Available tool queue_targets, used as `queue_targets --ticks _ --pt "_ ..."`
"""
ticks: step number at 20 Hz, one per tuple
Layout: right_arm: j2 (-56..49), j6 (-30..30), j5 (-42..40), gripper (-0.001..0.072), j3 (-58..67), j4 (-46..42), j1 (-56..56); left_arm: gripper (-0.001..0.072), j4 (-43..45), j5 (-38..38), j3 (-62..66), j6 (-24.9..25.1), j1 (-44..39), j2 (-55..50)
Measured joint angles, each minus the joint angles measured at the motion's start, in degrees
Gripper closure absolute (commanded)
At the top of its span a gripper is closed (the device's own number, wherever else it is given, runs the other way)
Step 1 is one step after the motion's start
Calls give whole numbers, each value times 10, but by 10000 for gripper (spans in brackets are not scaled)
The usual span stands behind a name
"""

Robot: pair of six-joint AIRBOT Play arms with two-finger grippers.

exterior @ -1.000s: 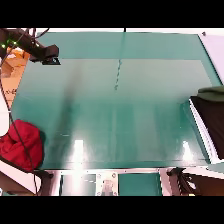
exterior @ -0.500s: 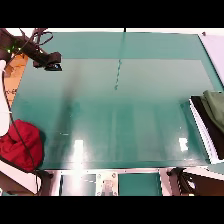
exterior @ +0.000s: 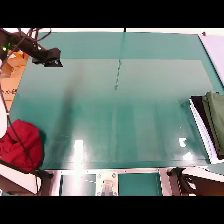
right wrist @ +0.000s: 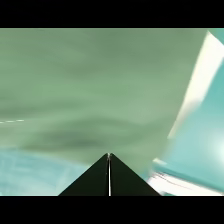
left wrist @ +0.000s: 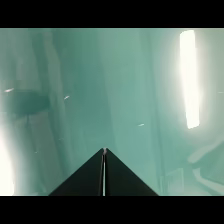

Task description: Fold the shirts.

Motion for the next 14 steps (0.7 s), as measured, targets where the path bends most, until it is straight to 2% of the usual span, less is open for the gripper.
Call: queue_targets --ticks 3,7,14 --pt "2 2 0 695 64 33 104 685 -6 -16 -4 2 0 31" --pt "9 0 -12 696 72 49 265 685 6 -37 -76 -5 -13 91" --pt "82 -17 -123 696 -103 56 528 685 31 14 -401 -17 -58 268"
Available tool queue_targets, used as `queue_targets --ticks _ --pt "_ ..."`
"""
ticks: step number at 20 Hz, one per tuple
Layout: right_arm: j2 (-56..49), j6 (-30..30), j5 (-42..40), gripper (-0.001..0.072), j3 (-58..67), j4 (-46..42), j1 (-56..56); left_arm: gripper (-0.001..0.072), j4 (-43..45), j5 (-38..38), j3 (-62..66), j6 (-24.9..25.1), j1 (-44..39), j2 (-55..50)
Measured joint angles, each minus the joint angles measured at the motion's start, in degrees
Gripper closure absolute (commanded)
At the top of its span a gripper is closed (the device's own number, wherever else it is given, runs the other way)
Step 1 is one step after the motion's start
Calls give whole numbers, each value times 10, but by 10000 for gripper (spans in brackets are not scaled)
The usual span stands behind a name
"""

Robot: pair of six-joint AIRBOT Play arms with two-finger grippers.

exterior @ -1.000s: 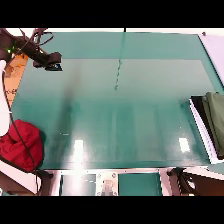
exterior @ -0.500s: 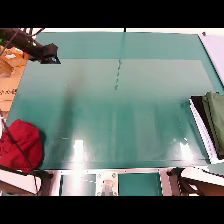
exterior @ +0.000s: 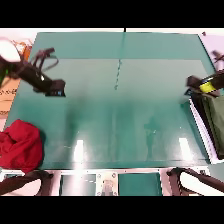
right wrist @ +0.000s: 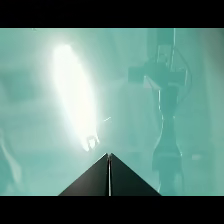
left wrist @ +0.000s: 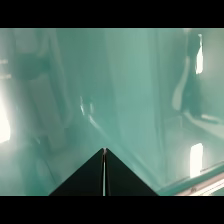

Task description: Fold the shirts.

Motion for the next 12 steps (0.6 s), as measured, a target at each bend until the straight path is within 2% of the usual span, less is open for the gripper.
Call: queue_targets --ticks 4,12 --pt "24 -1 -72 696 -83 1 106 683 4 29 -118 -7 -7 66" --pt "32 4 -127 695 -116 2 181 683 10 56 -164 -8 -9 91"
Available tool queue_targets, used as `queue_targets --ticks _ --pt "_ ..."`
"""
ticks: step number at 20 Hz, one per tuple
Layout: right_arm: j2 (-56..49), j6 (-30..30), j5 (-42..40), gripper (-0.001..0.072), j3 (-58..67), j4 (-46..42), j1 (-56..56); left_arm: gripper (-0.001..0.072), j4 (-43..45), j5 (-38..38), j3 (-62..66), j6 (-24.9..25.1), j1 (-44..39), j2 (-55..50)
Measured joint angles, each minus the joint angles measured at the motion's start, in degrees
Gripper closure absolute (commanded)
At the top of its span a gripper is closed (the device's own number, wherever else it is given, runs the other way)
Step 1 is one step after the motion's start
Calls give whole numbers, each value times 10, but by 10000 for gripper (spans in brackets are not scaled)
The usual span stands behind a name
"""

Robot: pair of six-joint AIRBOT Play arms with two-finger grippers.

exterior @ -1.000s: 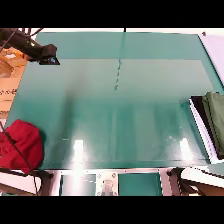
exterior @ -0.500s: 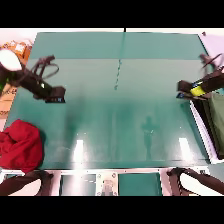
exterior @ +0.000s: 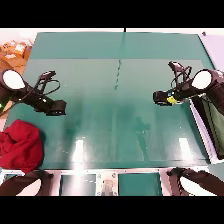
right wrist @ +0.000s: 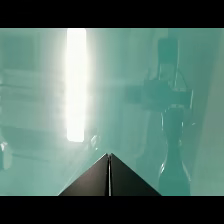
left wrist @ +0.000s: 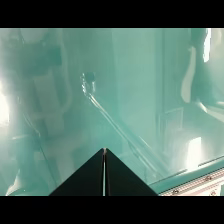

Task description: Fold the shirts.

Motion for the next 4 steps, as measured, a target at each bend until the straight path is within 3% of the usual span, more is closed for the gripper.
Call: queue_targets --ticks 4 --pt "0 0 -4 695 -2 0 5 683 0 4 -3 0 0 1"
